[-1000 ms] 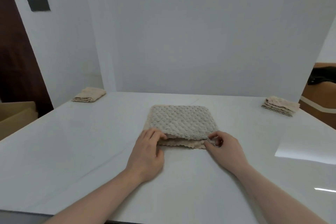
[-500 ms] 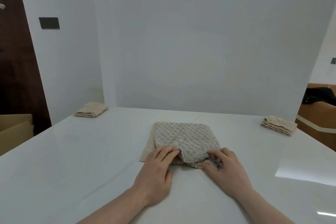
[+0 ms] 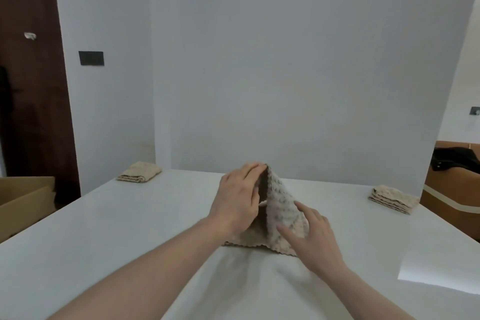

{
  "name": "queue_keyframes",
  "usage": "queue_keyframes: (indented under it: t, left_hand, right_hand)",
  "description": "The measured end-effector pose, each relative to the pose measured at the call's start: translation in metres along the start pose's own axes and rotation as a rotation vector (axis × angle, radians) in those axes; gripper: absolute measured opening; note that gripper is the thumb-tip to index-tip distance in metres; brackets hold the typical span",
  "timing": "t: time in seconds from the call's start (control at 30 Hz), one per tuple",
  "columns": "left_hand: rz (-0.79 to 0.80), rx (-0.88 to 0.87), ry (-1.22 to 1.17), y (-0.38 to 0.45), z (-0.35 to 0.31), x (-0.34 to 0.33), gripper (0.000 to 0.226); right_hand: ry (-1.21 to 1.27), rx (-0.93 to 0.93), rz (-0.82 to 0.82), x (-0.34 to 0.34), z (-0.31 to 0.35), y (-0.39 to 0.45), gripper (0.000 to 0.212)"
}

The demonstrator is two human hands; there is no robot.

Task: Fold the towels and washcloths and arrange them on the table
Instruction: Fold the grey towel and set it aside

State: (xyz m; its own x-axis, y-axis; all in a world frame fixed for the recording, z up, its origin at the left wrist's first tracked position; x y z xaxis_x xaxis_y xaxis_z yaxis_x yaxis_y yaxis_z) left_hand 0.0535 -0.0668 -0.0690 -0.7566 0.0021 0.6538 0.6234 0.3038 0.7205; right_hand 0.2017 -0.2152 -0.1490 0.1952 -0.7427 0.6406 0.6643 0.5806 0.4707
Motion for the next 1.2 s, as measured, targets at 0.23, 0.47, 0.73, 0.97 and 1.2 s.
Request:
queue_keyframes:
  t: [0.23,0.47,0.73,0.97,1.2]
  left_hand:
    - [-0.043,-0.091,-0.115,0.035,-0.05,0.072,0.031]
    - [0.035,-0.039,-0.241,0.035,-0.094,0.12,0.022]
    - [0.088,-0.002,-0.32,0.03,-0.125,0.156,0.027]
    - [0.139,0.03,-0.331,0.005,-0.115,0.178,0.028]
    - [0.194,0.114,-0.312,-0.026,-0.085,0.175,0.003]
  right_hand:
    - [0.272,0.088,0.029,0.053,0.076,-0.019,0.065]
    - [0.311,0.094,0.101,0.097,0.104,-0.053,0.057]
    - [0.247,0.099,0.023,0.139,0.097,-0.076,0.013]
    - [0.184,0.079,-0.056,0.175,0.073,-0.086,0.03]
    - [0.226,0.124,-0.066,0.195,0.065,-0.096,0.018]
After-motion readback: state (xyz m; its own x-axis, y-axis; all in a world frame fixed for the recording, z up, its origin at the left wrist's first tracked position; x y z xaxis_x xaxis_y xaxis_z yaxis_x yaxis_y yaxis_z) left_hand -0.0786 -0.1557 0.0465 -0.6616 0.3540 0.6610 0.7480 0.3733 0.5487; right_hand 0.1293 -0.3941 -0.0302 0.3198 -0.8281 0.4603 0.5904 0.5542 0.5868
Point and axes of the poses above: each hand's wrist, its own y-axis towards the middle knuckle, its own x-axis out of the back of the hand, z = x × y, the point moved 2 cm from there along y, towards the middle knuckle
